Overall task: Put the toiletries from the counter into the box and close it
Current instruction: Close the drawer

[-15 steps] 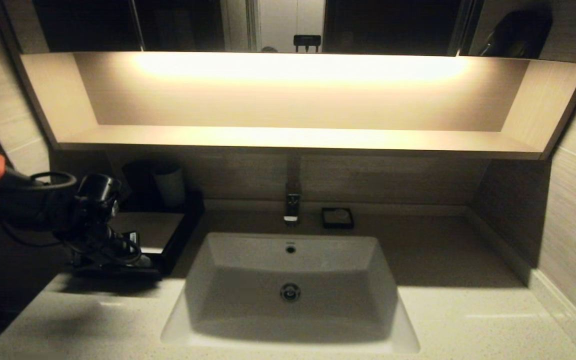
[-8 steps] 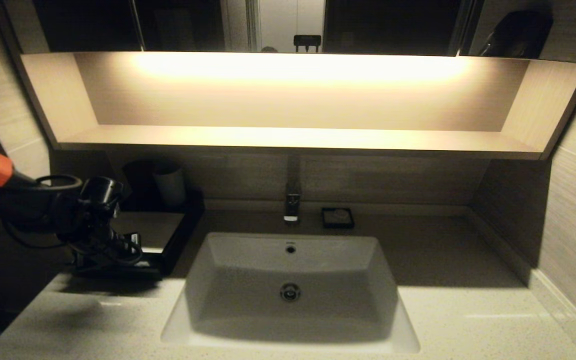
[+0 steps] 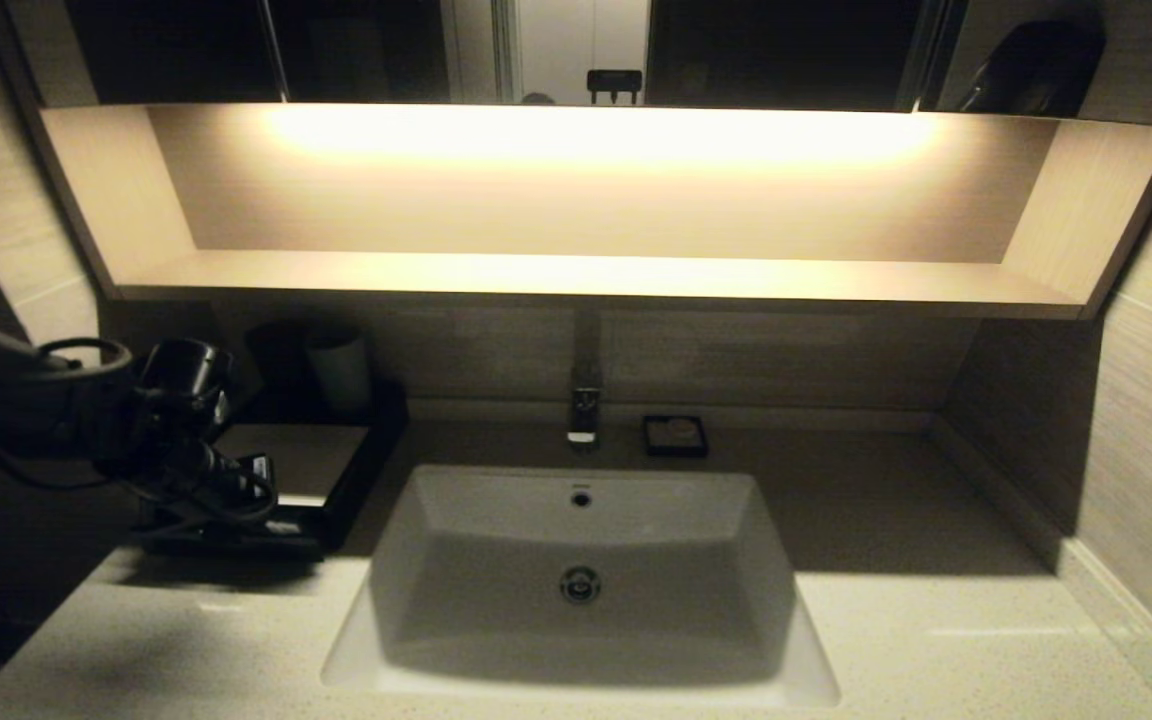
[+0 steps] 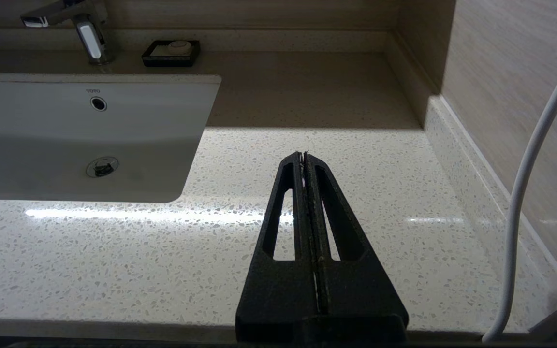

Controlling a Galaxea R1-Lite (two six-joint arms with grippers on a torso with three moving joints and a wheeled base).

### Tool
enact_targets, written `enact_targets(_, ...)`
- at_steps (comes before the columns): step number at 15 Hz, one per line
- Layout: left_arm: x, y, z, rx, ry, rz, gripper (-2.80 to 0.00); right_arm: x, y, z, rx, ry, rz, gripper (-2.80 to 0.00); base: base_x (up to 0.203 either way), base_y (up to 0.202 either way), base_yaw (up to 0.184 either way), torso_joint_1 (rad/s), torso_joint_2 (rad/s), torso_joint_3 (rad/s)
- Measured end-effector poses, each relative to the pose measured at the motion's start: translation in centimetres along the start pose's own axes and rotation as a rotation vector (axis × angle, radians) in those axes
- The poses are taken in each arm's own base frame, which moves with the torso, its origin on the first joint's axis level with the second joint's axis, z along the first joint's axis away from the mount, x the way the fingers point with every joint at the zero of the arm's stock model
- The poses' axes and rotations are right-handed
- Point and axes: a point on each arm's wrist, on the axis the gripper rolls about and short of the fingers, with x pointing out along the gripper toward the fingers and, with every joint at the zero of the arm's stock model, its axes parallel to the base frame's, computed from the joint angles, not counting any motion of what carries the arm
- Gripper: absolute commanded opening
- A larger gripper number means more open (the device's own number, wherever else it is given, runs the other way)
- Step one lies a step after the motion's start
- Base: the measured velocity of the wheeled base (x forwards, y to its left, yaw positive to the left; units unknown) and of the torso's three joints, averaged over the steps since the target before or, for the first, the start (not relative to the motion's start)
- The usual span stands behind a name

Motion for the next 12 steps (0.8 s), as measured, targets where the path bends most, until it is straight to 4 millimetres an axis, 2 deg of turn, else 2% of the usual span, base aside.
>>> enact_targets(4,-0.9,0.5,-1.3,0.013,0.028,0.009,-2.8,0.0,0.0,0.0,0.0,0.0,0.0,-2.8,0.0,0.0,0.0,0.0,0.0,0.0)
enact_targets(8,-0.6,1.0,-3.4,0.04,0.097,0.026,-2.8,0.0,0.0,0.0,0.0,0.0,0.0,-2.8,0.0,0.0,0.0,0.0,0.0,0.0)
enact_targets(12,-0.1,1.1,-3.9,0.046,0.118,0.031,-2.8,0.0,0.0,0.0,0.0,0.0,0.0,-2.8,0.0,0.0,0.0,0.0,0.0,0.0)
